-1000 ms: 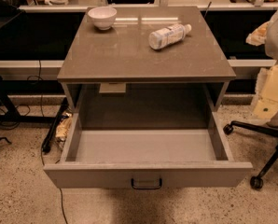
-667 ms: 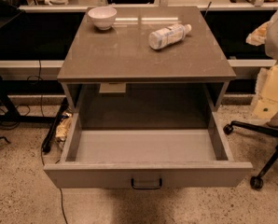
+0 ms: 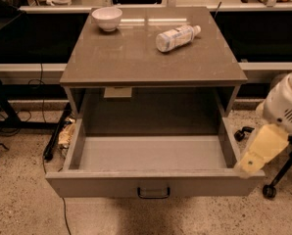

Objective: Close top drawer

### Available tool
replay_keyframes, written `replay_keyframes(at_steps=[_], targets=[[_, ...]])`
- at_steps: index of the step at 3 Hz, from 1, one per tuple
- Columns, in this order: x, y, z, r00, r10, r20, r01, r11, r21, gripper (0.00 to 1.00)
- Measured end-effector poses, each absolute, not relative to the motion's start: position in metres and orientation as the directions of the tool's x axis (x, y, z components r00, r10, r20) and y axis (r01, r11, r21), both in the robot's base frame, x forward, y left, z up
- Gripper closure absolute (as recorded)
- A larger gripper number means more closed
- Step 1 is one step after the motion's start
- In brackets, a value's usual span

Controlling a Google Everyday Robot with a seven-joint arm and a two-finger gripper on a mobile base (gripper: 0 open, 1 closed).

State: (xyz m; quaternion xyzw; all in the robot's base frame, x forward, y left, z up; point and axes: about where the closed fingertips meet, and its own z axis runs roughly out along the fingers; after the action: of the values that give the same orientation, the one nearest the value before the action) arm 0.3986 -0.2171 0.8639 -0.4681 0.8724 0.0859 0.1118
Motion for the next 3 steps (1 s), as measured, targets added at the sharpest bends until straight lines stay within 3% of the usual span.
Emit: replay_keyframes(at_steps=[1,3], targets=[[0.369,-0.197,0.813,-0.628,-0.709,-0.322,-0.773,0.617,0.149,0.0],[0.349,-0.202,0.763,-0.7,-0.651,-0.294,-0.712,0.667,0.218,0.02]])
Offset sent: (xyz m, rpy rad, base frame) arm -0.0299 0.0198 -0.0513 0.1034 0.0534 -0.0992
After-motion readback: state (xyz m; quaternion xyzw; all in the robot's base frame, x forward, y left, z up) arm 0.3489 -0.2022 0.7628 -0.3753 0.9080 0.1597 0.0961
